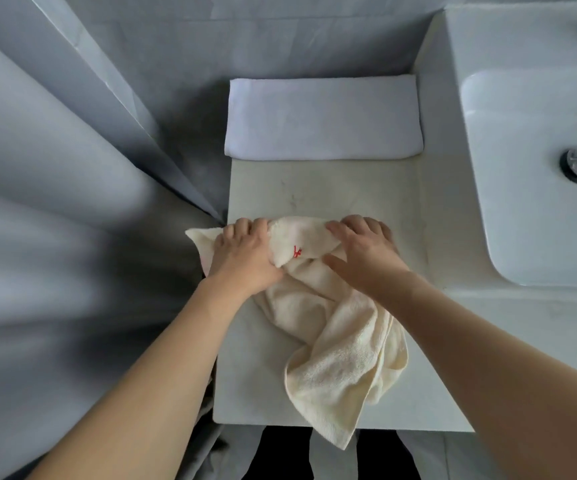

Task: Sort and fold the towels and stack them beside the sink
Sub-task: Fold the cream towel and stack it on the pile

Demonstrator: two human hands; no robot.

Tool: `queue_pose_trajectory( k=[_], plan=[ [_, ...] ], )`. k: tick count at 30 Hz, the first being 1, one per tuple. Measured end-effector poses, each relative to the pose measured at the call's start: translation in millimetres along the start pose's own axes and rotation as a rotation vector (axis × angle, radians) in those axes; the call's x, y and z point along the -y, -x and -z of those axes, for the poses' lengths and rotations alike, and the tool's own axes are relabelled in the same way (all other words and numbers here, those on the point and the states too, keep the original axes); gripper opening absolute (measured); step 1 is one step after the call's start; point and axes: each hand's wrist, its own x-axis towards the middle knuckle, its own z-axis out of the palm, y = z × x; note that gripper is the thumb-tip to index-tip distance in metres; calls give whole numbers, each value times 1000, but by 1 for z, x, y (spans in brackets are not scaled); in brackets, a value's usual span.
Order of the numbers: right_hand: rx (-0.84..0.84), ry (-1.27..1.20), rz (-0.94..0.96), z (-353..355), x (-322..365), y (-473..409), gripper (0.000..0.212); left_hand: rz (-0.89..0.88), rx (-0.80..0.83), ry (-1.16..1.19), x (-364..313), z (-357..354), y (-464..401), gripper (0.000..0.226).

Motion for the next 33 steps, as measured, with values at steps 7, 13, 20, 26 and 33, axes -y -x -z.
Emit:
queue_pose_trajectory(
  k=[7,13,20,26,33],
  plan=[
    [141,-212,-144,17,-2,-19,84,-236,-70,464,-11,16,-8,60],
    [112,-695,-358,31,1,-42,14,-90,-126,492,-6,27,-17,54],
    [-100,-845,-643,43,-13,-47,26,211,124,226,17,32,-32,23],
    [-173,-1064,-558,55,-14,-51,12,352,-281,652,11,19,-38,11],
    [-466,-1060,-472,69,-29,-83,29,414,-811,1145,-9,54,-70,17]
  ],
)
